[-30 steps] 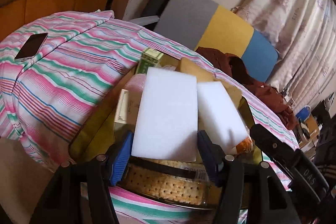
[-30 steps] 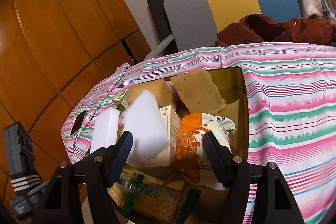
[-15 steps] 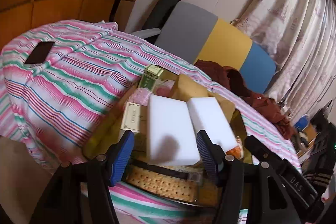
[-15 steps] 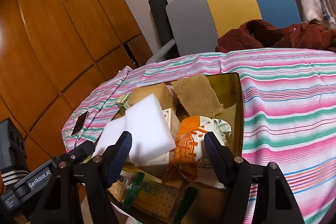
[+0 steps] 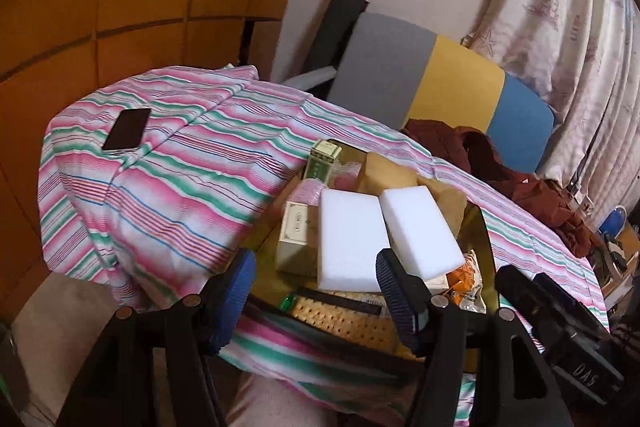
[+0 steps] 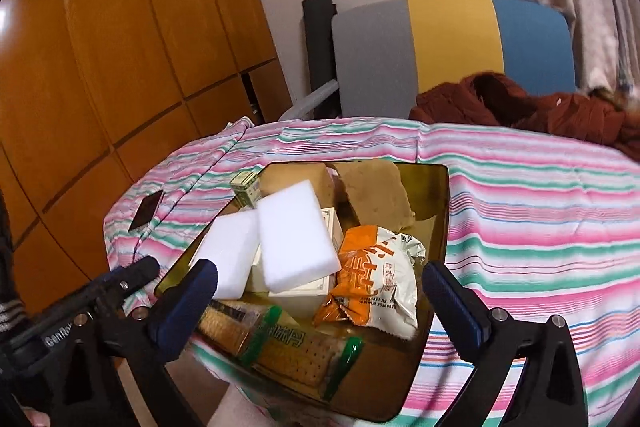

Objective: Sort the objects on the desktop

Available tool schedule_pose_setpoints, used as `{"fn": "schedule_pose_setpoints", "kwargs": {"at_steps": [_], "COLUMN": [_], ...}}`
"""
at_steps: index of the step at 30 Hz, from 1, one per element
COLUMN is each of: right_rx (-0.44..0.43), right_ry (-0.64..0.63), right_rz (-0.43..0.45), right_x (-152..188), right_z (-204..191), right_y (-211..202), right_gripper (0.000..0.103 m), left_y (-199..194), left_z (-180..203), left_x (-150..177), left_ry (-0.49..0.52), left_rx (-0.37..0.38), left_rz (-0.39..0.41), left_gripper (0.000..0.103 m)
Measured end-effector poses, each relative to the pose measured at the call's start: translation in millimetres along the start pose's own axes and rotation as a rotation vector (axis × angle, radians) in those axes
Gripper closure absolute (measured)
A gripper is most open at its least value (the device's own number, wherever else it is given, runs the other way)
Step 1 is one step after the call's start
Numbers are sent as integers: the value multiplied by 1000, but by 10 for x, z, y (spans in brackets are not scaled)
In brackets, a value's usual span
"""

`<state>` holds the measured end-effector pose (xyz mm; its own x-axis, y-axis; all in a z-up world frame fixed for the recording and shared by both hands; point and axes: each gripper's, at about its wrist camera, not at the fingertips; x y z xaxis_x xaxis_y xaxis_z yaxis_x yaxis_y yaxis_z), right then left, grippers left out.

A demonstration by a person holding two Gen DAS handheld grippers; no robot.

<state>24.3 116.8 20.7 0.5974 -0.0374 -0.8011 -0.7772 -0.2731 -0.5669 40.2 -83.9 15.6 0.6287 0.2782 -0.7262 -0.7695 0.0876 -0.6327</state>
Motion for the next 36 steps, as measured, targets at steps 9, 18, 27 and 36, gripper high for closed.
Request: {"fn": "schedule_pose_setpoints", "kwargs": {"at_steps": [9, 18, 27, 36], "right_rx": [35, 12, 102, 136], "right_ry": [-108, -131, -109, -69], "right_rz": [-24, 15, 27, 18], "right_x": [149, 95, 70, 60], "right_z": [-284, -441, -392, -280], "right_y": [-127, -393, -488, -504], "right_gripper": [0, 0, 0, 0], "left_y": [-207, -443, -548, -471], "left_z": [-69, -4, 172, 224], "left_x": [81, 83, 95, 153], "left_ry": [6, 54, 123, 134], "left_rx": [-76, -101, -179, -166], "left_rz": [-11, 68, 83, -19], "left_gripper": [35, 34, 35, 35]}}
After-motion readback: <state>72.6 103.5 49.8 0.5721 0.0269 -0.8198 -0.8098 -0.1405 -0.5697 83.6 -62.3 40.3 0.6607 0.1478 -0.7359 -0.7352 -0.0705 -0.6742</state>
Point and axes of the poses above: each gripper's, at about its wrist camera, not at the fingertips, and y roughly the way its jaws point, z to its right, x to its underside, and after that the axes turned 1 degree about -y, right-handed
